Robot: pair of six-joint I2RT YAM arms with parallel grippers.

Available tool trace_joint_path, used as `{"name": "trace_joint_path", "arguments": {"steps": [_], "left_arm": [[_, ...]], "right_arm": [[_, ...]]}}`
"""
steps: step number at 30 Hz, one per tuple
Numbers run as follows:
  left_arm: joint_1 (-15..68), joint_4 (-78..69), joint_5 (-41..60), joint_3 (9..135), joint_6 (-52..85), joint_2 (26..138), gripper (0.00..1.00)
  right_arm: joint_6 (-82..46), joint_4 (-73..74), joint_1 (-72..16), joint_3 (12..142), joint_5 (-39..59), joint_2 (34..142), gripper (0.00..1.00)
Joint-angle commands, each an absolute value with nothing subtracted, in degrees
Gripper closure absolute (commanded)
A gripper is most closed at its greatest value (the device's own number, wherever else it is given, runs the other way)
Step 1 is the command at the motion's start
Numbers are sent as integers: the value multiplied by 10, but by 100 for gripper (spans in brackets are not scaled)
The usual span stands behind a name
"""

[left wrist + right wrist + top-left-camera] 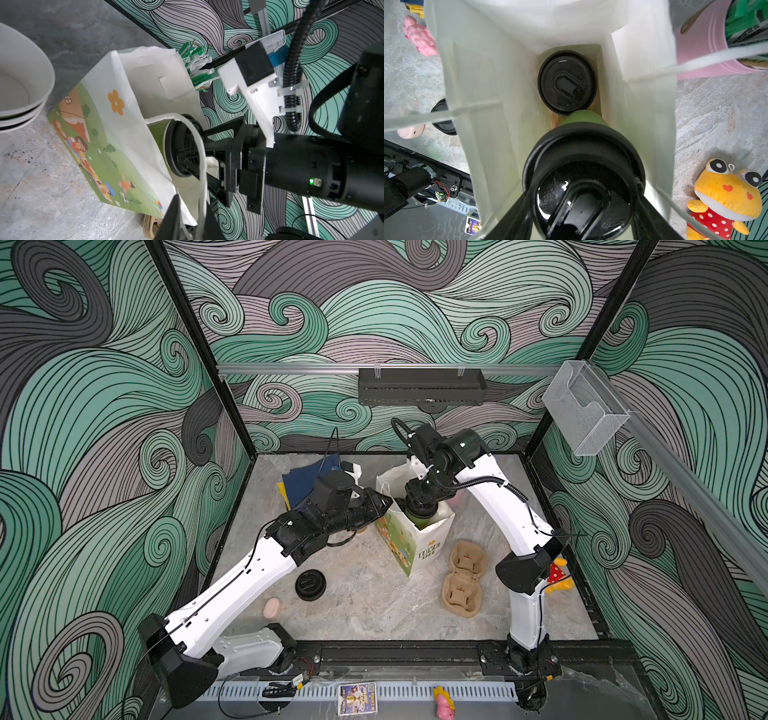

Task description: Pack the takeout coffee

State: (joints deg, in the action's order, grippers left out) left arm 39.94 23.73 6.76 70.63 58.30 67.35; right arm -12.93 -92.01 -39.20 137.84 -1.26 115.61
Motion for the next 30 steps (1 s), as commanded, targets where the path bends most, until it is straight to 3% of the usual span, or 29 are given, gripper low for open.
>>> {"name": "trace_joint_path", "arguments": {"steps": [1,6,17,30], "left_arm": [[403,251,37,710,579,653,76],[403,246,13,697,578,643,77],[402,245,15,695,575,649,93],[403,250,11,697,570,648,99]], "right_arm": [[-109,-1016,-401,1363,-4,1168,42],[-106,-988,-403,1316,-3,1151,42],[-106,-959,-403,1248,-21,1124,42],[-112,-897,-403,1197,-3,1116,42]]}}
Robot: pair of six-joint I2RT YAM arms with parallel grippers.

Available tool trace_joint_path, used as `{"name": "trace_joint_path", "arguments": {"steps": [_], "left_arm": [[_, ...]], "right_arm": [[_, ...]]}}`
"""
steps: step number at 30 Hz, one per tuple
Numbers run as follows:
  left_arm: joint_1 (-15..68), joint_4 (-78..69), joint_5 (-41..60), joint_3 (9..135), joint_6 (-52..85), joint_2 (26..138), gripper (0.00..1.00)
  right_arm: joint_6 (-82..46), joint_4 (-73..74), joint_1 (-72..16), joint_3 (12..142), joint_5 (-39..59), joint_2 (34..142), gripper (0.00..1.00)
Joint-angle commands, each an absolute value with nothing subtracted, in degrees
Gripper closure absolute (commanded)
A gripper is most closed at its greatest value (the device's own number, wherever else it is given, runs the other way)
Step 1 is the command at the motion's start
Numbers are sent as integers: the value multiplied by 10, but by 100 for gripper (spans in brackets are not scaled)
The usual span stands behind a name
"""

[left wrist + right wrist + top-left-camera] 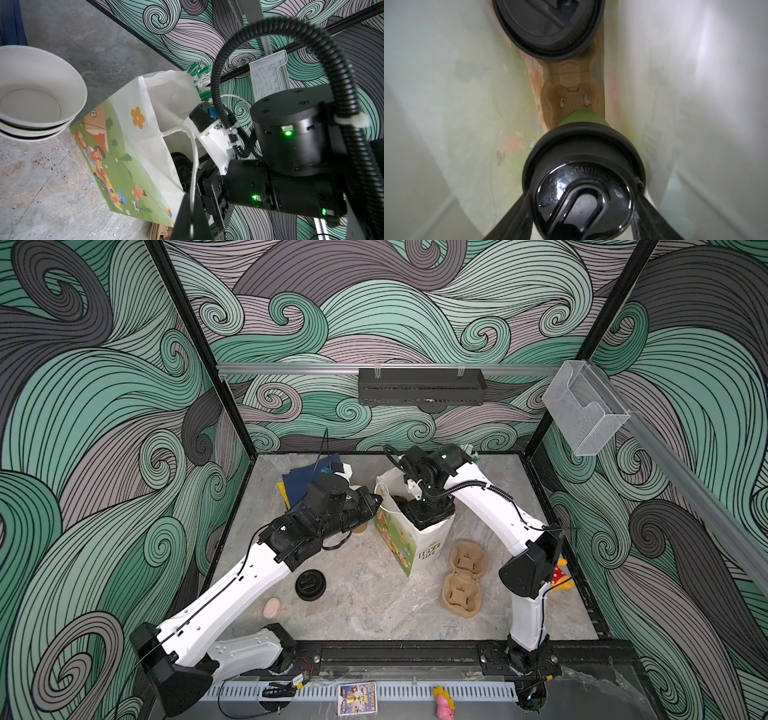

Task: Pack the takeout coffee
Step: 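Lower the green cup into the bag beside the first cup with the right gripper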

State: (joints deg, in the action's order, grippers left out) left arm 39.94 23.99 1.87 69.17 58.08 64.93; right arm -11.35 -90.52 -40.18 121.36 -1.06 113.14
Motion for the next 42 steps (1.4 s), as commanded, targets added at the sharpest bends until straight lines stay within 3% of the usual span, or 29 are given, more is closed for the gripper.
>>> {"name": "trace_joint_path", "arguments": {"steps": [1,30,42], "left_arm": [[402,250,11,697,570,648,99],[402,250,14,703,563,652,100],[402,252,10,700,564,650,100]], "right_arm": [[-112,-894,-403,1193,-1,1117,42],[-108,-817,-403,1089,19,1135,44],[-120,-819,-403,1103,17,1116,45]]}}
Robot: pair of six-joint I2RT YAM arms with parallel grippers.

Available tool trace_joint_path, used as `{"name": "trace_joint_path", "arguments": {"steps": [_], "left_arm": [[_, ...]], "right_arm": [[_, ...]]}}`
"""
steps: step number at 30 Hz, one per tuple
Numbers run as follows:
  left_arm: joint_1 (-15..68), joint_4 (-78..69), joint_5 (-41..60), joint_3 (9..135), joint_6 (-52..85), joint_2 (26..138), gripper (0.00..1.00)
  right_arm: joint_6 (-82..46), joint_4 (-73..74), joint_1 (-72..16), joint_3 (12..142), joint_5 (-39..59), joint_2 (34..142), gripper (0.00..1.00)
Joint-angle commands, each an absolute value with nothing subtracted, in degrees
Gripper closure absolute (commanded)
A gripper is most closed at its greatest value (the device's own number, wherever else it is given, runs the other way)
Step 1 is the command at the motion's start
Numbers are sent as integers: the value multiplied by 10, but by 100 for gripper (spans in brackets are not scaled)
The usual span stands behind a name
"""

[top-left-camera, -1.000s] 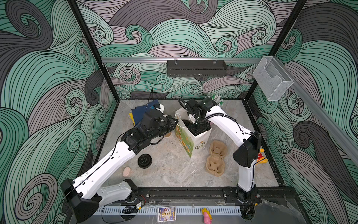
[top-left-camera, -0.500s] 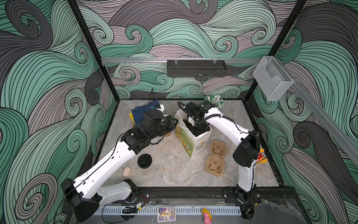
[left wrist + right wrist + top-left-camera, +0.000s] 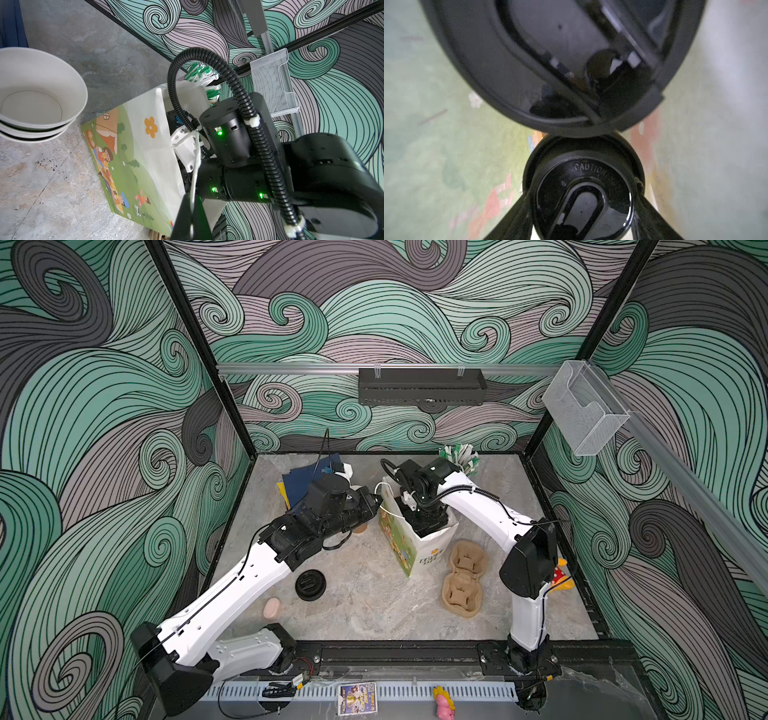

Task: Pack the takeout coffee
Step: 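Lower the green cup into the bag beside the first cup with the right gripper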

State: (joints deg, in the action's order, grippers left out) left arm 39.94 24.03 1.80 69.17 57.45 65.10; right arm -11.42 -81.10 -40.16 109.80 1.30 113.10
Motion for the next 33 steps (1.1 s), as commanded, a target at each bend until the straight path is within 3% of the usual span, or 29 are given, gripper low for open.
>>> {"name": "trace_joint_path", "arguments": {"steps": [1,33], "left_arm": [[402,252,9,698,565,650,100],[402,256,-1,700,565,654,100]], "right_arm": [[-122,-820,-404,1103,14,1111,45],[-147,-747,-414,1035,10,1096,51]]}}
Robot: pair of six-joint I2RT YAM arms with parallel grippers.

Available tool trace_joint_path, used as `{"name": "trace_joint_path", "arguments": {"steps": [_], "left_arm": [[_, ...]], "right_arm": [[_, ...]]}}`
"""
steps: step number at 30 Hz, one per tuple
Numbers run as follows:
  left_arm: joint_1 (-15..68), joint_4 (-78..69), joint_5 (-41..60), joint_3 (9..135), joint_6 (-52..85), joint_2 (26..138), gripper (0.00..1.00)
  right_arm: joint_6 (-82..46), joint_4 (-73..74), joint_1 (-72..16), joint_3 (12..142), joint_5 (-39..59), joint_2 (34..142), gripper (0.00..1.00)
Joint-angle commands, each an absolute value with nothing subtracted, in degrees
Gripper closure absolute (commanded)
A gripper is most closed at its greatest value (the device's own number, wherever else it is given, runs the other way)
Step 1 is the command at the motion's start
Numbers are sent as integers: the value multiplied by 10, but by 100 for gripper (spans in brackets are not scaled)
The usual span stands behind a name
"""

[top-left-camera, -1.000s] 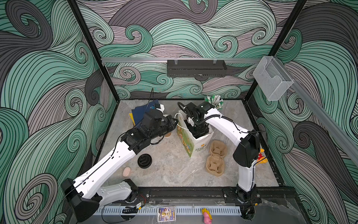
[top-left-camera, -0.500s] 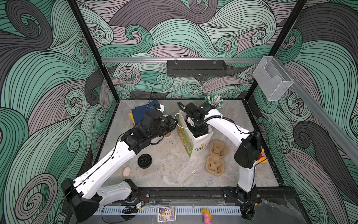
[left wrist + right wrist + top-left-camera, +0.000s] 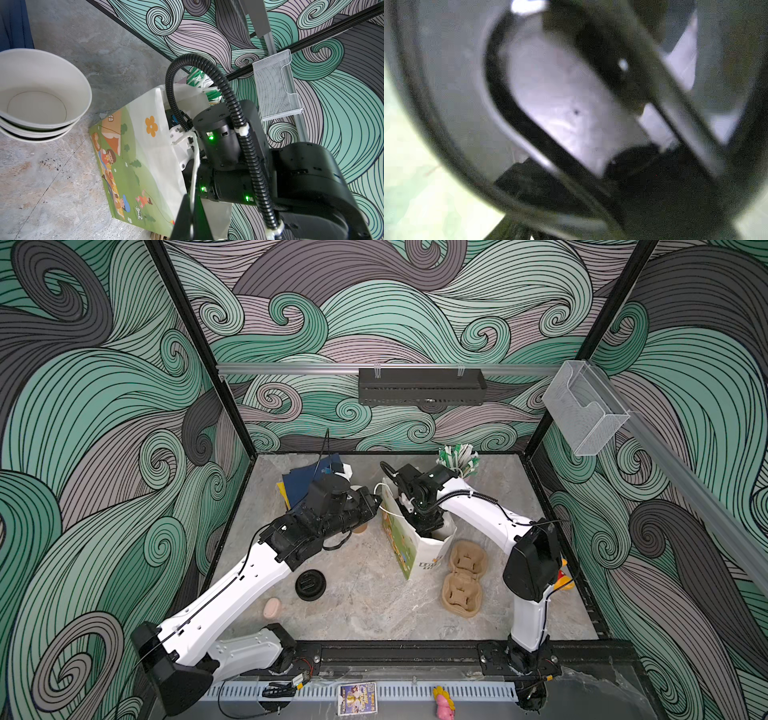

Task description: Pack the takeout coffee

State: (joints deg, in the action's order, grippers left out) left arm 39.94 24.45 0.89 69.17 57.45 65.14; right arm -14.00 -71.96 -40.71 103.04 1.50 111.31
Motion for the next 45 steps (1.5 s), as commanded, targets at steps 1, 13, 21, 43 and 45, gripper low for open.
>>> {"name": "trace_joint_path", "arguments": {"steps": [1,13,21,43,45], "left_arm": [[402,256,-1,699,566,654,100],[401,262,-6,695,566,652,100],[399,264,-5,699,567,653,100],[397,273,-6,698,566,646,100],[397,274,-6,698,566,645,100]], "right_arm": [[-148,-754,-414,1038,6,1090,51],[-163,-786,-414,1043,-3,1050,51],[-184,-714,-423,1006,5,1051,53],[-205,-652,-430,926,-13,1045,54],[-204,-665,-430,939,-17,1039,54]]}}
